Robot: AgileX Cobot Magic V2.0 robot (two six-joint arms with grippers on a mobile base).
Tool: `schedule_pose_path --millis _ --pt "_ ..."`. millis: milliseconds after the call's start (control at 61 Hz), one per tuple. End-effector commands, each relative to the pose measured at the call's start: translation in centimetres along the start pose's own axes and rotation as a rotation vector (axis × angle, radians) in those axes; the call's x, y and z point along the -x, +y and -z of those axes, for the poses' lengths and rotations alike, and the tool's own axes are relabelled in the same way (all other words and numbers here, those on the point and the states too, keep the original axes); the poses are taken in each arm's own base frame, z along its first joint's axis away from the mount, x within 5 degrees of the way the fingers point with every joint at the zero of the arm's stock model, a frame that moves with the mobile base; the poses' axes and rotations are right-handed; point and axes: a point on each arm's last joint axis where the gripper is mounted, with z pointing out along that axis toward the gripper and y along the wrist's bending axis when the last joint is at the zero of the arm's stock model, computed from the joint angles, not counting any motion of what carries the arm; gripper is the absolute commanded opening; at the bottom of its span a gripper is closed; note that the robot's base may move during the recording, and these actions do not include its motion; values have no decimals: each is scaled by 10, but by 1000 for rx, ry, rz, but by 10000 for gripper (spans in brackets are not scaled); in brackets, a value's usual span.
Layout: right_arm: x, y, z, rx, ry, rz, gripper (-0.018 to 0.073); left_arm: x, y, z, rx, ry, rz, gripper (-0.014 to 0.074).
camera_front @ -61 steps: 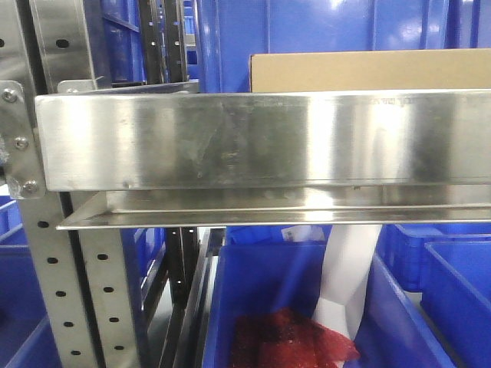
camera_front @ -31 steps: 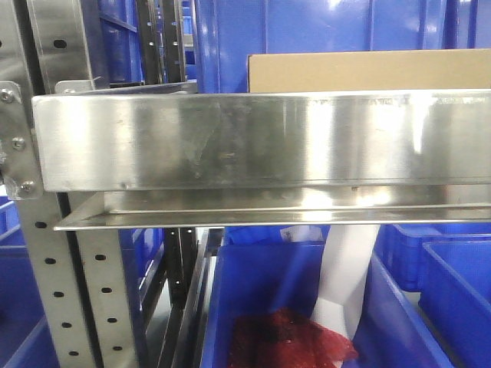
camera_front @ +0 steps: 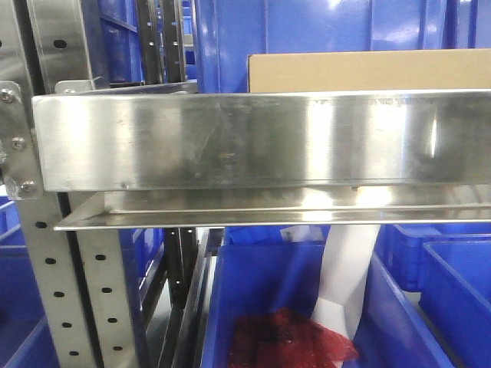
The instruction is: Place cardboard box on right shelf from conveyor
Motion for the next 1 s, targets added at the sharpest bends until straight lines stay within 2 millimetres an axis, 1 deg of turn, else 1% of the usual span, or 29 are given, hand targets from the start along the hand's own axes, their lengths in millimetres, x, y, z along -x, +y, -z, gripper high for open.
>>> schedule_pose_path --millis 0,983 --pt "11 0 2 0 -116 5 67 6 0 1 2 -94 5 -116" --pt "11 0 2 0 -116 5 67 6 0 1 2 -94 5 -116"
